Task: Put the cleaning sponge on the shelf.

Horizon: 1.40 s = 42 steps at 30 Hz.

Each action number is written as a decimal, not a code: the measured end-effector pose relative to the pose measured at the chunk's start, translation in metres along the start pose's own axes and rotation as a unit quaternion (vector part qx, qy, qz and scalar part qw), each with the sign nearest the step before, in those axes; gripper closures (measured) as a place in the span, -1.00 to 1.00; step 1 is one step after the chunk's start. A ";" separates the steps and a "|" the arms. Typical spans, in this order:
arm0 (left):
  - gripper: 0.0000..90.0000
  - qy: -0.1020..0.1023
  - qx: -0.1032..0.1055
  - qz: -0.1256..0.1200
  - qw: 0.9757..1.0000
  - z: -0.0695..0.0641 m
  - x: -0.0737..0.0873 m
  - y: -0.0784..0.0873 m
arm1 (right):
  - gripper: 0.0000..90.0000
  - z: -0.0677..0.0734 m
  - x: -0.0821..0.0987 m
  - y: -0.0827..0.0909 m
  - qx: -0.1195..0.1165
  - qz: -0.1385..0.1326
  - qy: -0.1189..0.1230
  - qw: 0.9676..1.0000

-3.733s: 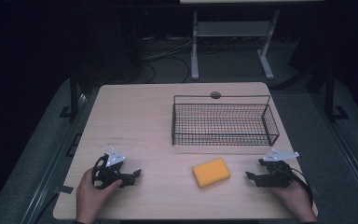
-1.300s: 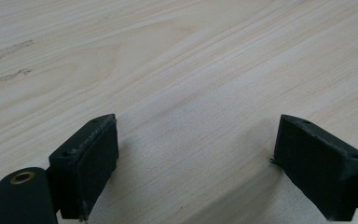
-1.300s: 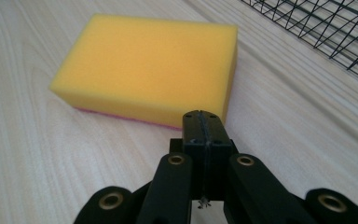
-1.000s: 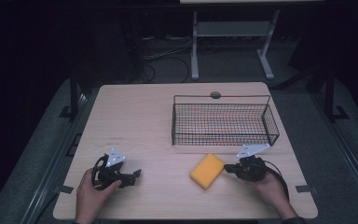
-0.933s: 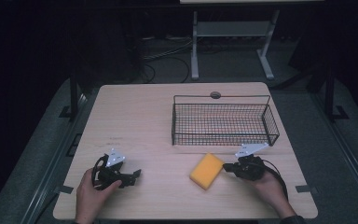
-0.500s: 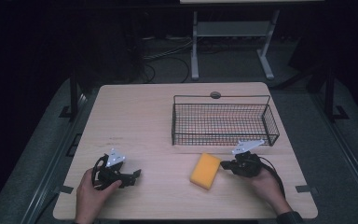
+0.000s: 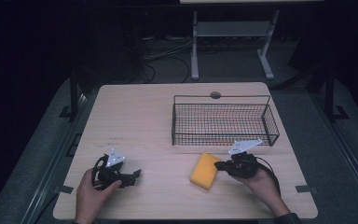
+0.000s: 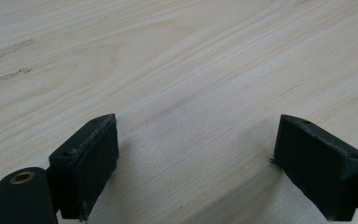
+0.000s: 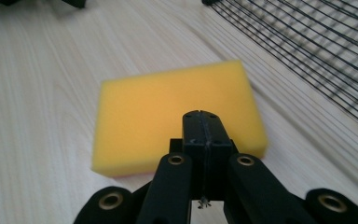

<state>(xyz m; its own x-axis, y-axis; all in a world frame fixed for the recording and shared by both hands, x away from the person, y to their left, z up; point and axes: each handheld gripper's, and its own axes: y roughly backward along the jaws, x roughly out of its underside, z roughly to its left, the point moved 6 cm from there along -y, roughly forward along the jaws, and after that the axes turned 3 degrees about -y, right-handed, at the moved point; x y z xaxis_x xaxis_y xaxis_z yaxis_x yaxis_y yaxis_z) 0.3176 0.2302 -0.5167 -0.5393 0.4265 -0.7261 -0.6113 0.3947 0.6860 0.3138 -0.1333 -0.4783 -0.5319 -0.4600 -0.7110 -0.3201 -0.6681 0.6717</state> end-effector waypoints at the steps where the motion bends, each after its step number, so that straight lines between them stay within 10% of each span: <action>1: -0.71 0.000 0.000 0.000 1.000 0.000 0.000 0.000 | 0.99 0.001 -0.002 -0.001 -0.001 -0.001 0.003 1.000; 24: -0.71 0.000 0.000 0.002 1.000 0.000 0.000 0.000 | 0.99 0.042 -0.040 -0.035 -0.045 0.002 0.033 0.998; 42: -0.71 0.000 0.000 0.002 1.000 0.000 0.000 0.000 | 0.99 0.055 -0.033 -0.063 -0.049 0.045 0.056 0.996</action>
<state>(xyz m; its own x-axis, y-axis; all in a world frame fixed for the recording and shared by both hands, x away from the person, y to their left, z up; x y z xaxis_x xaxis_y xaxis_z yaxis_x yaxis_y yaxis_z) 0.3172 0.2304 -0.5166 -0.5421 0.4278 -0.7233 -0.6095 0.3925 0.6889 0.3078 -0.0442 -0.4856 -0.4629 -0.5798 -0.6705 -0.1938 -0.6719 0.7148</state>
